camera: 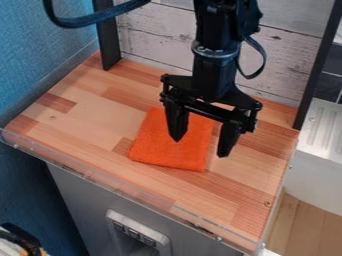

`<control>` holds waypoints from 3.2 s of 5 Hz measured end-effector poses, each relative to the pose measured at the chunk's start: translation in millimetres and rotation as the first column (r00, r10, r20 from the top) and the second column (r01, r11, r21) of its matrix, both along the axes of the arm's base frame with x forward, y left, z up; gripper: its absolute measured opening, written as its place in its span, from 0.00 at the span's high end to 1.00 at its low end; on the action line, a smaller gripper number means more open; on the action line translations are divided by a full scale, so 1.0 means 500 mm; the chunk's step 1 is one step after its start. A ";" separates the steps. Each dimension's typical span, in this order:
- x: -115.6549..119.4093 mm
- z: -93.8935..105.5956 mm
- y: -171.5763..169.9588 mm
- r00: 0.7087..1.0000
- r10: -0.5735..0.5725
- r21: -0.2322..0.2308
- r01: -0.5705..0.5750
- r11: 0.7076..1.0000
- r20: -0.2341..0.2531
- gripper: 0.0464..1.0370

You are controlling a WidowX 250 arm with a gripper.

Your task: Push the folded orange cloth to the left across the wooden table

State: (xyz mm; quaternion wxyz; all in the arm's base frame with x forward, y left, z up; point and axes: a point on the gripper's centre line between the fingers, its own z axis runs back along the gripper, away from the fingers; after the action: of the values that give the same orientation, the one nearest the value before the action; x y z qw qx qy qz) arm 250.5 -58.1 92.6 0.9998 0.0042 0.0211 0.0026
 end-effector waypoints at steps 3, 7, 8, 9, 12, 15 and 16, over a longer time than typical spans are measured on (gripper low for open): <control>0.053 -0.015 -0.049 0.968 -0.251 -0.005 0.251 0.968 0.018 0.04; 0.143 -0.025 -0.101 0.828 -0.557 0.003 0.558 0.830 0.066 0.04; 0.152 -0.023 -0.103 0.800 -0.597 -0.007 0.598 0.801 0.064 0.04; 0.169 -0.020 -0.106 0.786 -0.615 -0.017 0.617 0.787 0.072 0.08; 0.197 -0.084 -0.096 0.766 -0.642 -0.033 0.643 0.765 0.038 0.88; 0.205 -0.112 -0.093 0.782 -0.623 -0.005 0.623 0.782 0.029 0.98; 0.190 -0.129 -0.094 0.786 -0.618 -0.002 0.618 0.786 0.014 0.98</control>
State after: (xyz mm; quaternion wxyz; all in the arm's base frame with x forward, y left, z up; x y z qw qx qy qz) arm 345.6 -105.1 27.8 0.9457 0.0076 0.0125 -0.3246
